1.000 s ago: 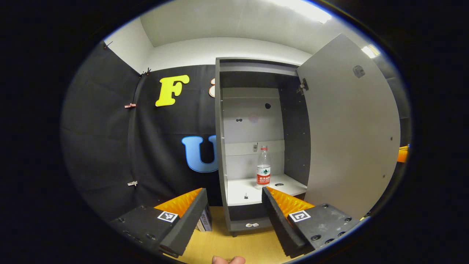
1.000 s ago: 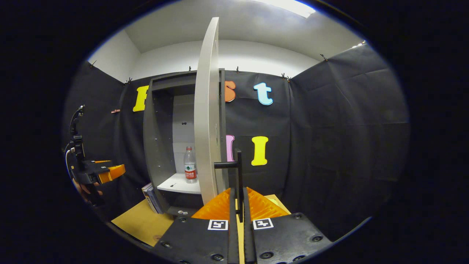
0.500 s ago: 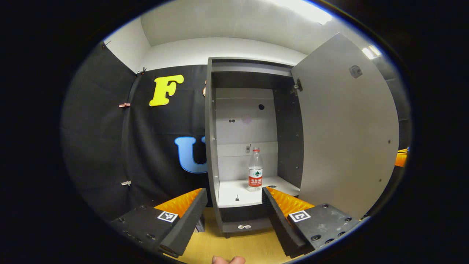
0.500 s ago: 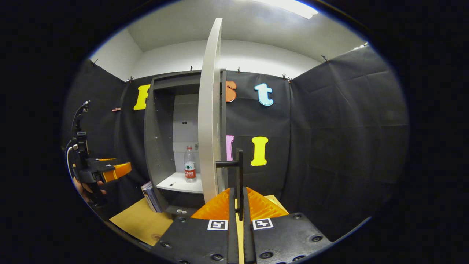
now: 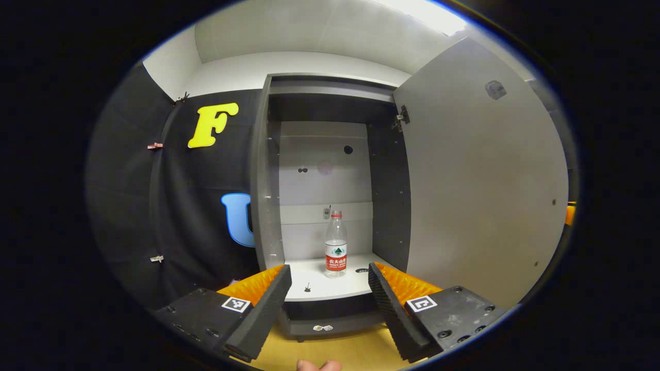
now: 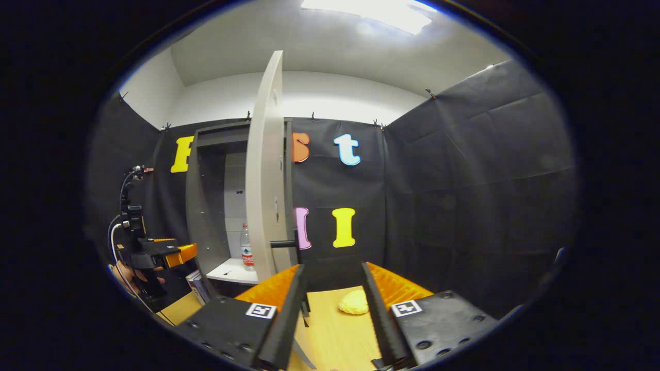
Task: Open the cabinet door with the right hand, grasp the bottle in the cabinet with the left hand and place it on the coaster, then close the cabinet door with the right hand.
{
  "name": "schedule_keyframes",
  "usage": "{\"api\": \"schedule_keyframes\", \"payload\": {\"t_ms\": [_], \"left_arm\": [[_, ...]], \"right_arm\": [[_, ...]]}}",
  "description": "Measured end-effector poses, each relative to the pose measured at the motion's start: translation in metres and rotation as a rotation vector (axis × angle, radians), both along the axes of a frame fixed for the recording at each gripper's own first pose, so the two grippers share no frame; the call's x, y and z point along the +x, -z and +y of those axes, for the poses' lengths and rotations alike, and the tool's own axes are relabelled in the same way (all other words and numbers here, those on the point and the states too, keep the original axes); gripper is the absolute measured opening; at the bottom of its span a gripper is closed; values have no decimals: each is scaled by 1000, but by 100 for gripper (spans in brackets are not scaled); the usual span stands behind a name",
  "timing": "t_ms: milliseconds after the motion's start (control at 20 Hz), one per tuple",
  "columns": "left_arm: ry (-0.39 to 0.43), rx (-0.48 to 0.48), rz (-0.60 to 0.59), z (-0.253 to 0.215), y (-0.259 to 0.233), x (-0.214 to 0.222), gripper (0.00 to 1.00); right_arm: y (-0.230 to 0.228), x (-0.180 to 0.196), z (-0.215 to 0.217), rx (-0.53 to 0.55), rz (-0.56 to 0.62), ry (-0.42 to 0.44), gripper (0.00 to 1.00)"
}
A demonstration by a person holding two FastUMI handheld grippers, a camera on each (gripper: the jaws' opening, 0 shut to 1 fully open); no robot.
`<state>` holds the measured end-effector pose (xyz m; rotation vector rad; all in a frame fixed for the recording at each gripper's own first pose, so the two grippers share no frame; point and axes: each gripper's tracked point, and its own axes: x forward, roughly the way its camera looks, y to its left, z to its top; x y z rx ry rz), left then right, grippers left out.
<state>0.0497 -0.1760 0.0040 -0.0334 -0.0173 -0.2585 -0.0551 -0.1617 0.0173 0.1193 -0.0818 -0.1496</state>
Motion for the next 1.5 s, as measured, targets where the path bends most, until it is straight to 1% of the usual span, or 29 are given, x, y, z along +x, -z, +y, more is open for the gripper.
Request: {"api": "schedule_keyframes", "payload": {"t_ms": [50, 100, 150, 200, 250, 350, 400, 450, 500, 550, 600, 900, 1200, 1500], "left_arm": [[4, 0, 0, -6, 1, 9, 94], [3, 1, -4, -11, 0, 18, 94], [0, 3, -11, -16, 0, 29, 94], [-1, 7, -16, -21, -1, 41, 92], [-2, 12, -21, -26, 0, 53, 94], [1, 11, -24, -37, 4, 78, 94], [-4, 8, -24, -41, 6, 91, 92], [-11, 5, -18, -45, 9, 104, 92], [-22, 0, -12, -47, 13, 117, 94], [-28, -6, 1, -50, 19, 131, 92], [-38, -10, 12, -52, 26, 145, 94], [-86, -6, 39, -60, 55, 215, 95], [-105, 0, 48, -70, 70, 267, 94], [-138, 0, 82, -76, 91, 301, 95]], "right_arm": [[10, 6, -9, -1, 18, 25, 84], [13, 0, -16, -6, 34, 54, 99], [17, 4, -21, -13, 44, 73, 98], [17, 3, -26, -18, 48, 87, 98], [18, 5, -31, -19, 51, 98, 98], [20, 5, -34, -8, 54, 103, 98], [21, 7, -39, -3, 55, 107, 98], [22, 7, -42, 4, 57, 108, 98], [24, 8, -46, 9, 59, 115, 97], [25, 8, -51, 9, 58, 121, 97], [26, 9, -55, 10, 59, 128, 97], [30, 18, -70, 21, 68, 151, 98], [36, 33, -76, 0, 88, 151, 97], [41, 44, -83, -19, 95, 152, 97]]}}
